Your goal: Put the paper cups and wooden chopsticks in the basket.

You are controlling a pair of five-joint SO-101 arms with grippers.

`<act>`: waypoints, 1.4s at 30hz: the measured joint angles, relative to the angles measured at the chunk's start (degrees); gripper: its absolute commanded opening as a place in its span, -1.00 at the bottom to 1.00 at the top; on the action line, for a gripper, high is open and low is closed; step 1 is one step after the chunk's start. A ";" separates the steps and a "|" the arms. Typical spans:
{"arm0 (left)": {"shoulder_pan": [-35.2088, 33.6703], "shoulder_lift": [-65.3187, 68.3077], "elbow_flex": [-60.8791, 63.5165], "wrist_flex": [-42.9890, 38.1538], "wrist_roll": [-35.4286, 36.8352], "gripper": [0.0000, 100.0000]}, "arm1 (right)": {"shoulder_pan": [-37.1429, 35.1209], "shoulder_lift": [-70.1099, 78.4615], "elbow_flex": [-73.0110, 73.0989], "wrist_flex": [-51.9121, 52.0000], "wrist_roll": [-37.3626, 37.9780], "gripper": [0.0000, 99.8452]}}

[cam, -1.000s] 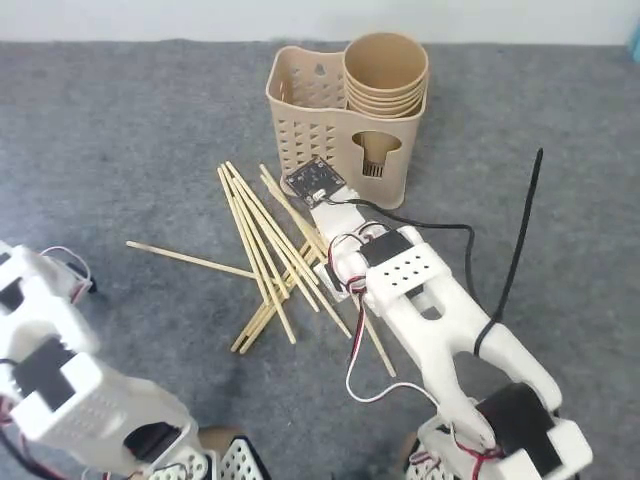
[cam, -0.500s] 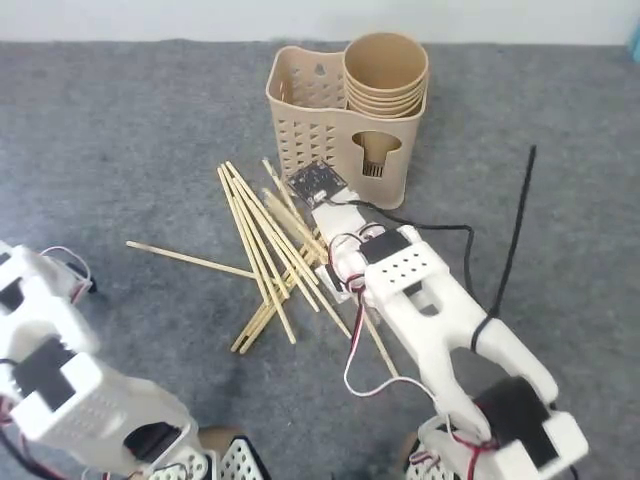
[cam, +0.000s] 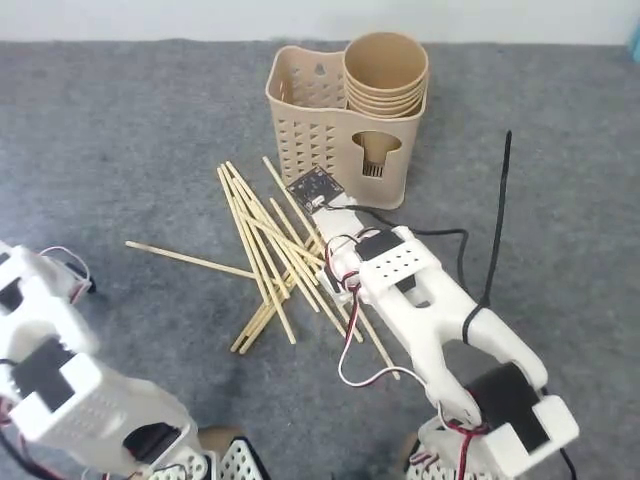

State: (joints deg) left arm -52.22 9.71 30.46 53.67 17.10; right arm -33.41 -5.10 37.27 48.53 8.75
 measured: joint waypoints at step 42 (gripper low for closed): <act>0.00 0.00 0.00 0.00 0.00 -0.61 | -2.02 7.56 -5.89 -11.87 -5.19 -0.78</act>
State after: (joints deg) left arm -52.22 9.71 30.46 53.67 17.10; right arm -35.43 2.46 31.38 36.66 3.56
